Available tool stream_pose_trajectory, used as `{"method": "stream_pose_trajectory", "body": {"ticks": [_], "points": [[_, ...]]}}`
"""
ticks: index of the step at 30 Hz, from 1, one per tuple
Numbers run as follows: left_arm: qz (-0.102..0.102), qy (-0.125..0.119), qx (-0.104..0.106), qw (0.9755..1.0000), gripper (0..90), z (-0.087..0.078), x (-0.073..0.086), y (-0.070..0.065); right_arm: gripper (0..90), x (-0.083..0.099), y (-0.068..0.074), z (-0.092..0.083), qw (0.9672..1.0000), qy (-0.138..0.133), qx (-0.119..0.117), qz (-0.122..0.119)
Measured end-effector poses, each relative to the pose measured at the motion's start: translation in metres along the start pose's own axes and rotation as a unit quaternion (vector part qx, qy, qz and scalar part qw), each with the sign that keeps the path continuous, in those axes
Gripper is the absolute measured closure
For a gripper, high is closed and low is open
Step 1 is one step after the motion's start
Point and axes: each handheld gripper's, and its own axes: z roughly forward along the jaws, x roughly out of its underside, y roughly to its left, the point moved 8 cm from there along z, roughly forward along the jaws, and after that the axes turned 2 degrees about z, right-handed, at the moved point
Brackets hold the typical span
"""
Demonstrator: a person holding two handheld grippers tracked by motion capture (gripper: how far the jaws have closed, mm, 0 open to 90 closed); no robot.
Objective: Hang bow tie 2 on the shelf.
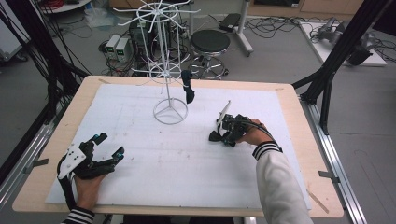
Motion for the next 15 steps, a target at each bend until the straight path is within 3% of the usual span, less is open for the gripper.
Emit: {"method": "stream_pose_trajectory", "body": {"ticks": [4, 8, 15], "points": [[0.000, 0.000, 0.000, 1.0000, 14.6, 0.000, 0.000, 0.000, 76.4, 0.000, 0.000, 0.000, 1.0000, 0.004, 0.003, 0.005], [0.001, 0.000, 0.001, 1.0000, 14.6, 0.000, 0.000, 0.000, 76.4, -0.003, 0.001, -0.002, 0.9999, -0.008, -0.002, 0.010], [0.001, 0.000, 0.000, 1.0000, 14.6, 0.000, 0.000, 0.000, 76.4, -0.016, 0.004, -0.015, 0.9965, -0.071, -0.021, 0.037]]}}
